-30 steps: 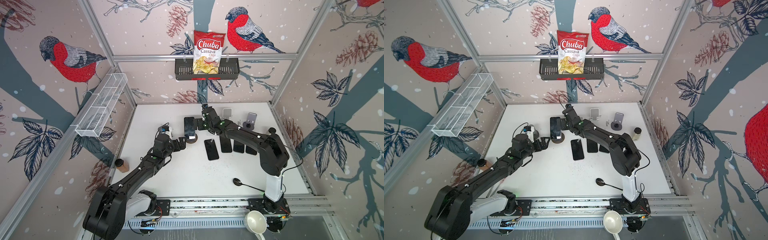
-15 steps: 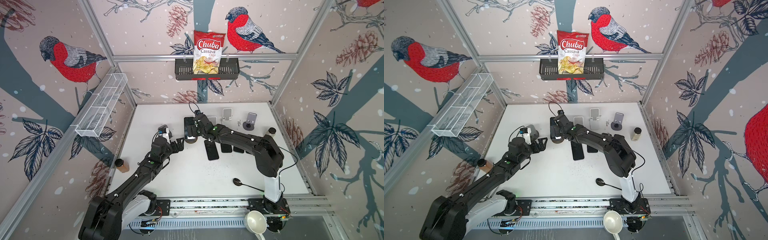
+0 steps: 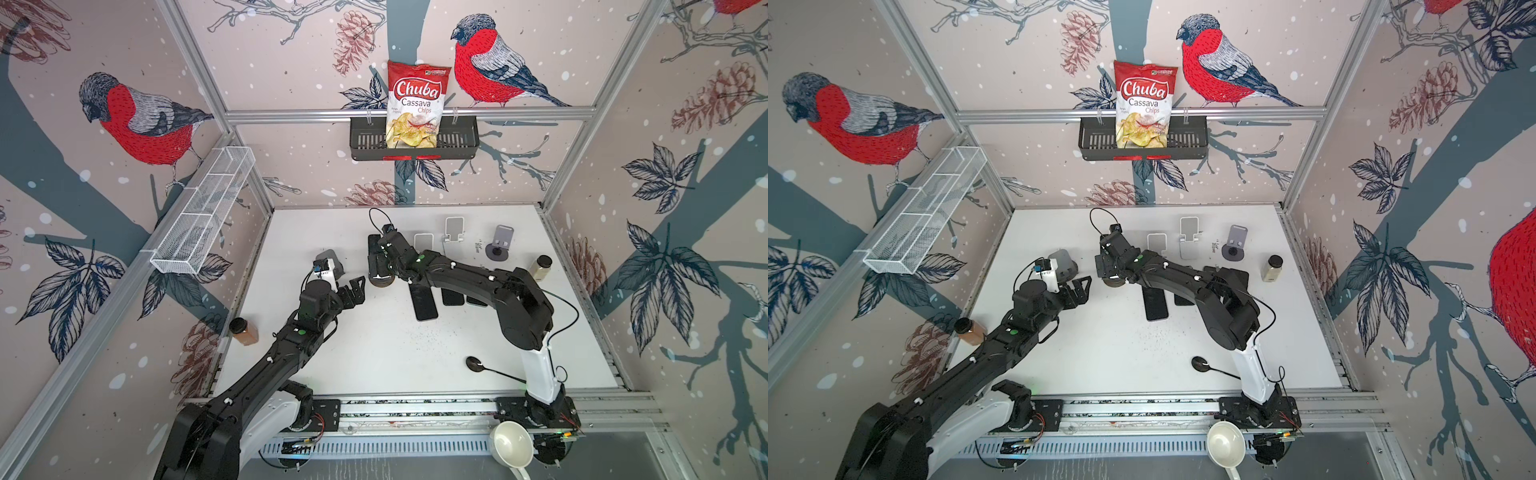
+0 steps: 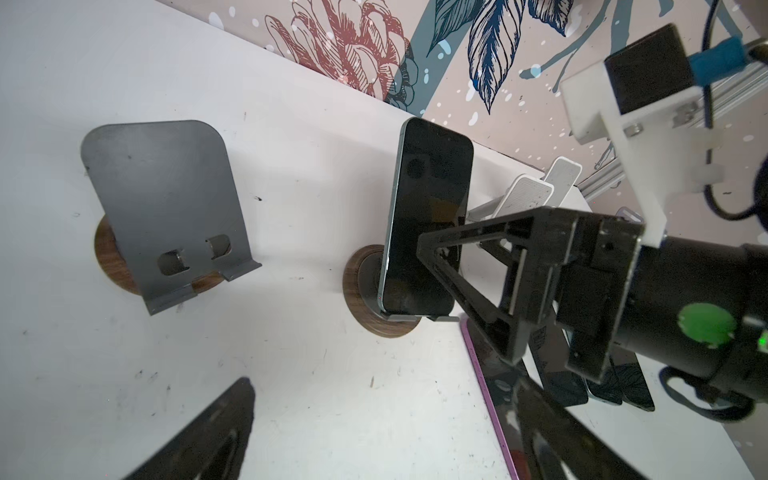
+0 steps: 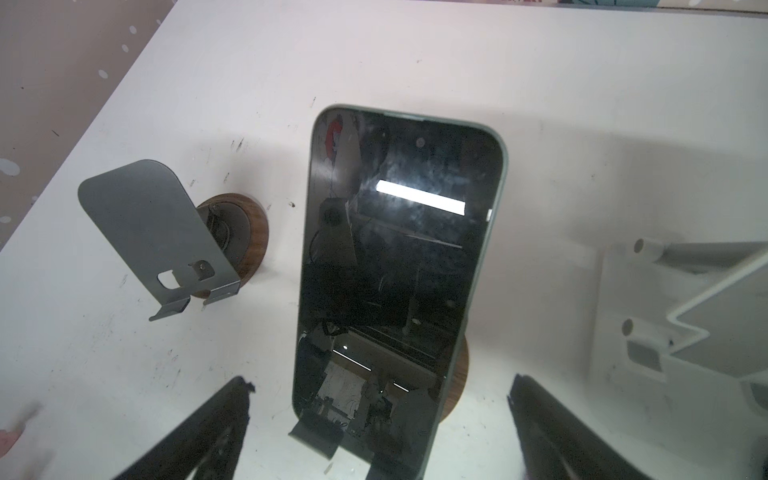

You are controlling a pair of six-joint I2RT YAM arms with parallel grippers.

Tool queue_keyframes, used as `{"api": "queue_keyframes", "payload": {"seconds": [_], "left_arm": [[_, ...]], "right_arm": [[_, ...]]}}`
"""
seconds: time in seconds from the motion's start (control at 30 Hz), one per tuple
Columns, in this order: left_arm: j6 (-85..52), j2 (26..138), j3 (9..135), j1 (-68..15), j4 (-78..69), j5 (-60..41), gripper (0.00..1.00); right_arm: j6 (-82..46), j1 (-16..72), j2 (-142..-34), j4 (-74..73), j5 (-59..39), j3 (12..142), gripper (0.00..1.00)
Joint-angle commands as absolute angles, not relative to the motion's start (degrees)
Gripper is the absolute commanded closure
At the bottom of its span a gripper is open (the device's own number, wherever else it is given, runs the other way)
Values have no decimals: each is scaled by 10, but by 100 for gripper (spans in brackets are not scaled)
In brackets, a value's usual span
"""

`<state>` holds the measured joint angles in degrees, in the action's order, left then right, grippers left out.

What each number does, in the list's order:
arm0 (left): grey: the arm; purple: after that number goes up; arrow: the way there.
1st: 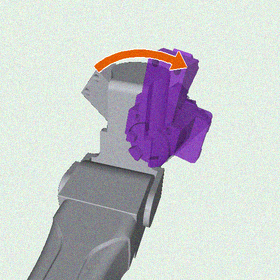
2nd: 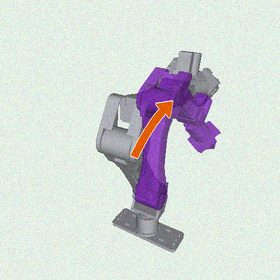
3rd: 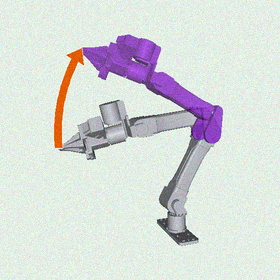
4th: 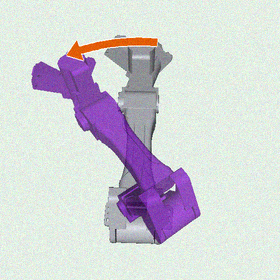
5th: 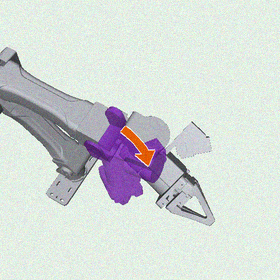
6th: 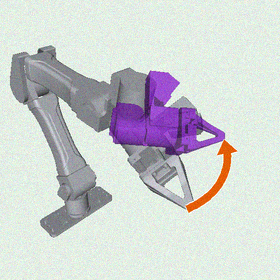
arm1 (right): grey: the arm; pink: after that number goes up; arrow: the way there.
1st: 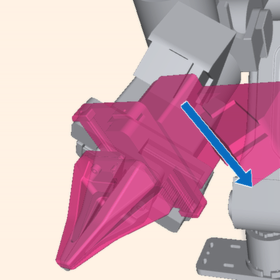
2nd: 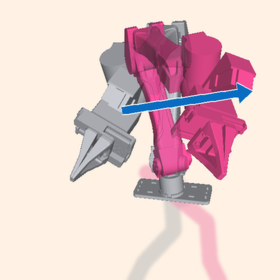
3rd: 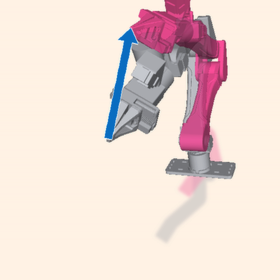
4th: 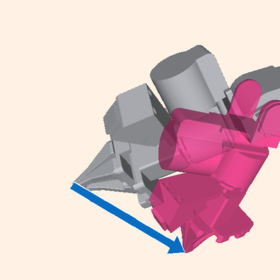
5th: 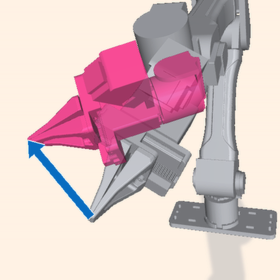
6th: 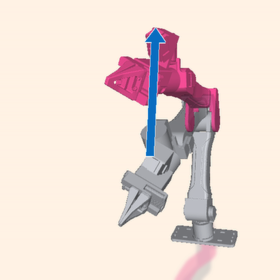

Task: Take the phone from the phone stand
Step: 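Close the right gripper on the green-edged phone on its wooden-base stand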

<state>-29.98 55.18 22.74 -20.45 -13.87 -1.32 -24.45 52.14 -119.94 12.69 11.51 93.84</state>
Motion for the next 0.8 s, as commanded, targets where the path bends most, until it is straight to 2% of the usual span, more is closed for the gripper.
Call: {"api": "queue_keyframes", "payload": {"seconds": [0.0, 0.77], "left_arm": [[-293, 555, 229, -204, -163, -9, 4], [-290, 575, 229, -204, -173, -7, 4]], "right_arm": [[-256, 525, -1215, 145, 128, 961, 1], [-267, 533, -1275, 179, 159, 1009, 1]]}}
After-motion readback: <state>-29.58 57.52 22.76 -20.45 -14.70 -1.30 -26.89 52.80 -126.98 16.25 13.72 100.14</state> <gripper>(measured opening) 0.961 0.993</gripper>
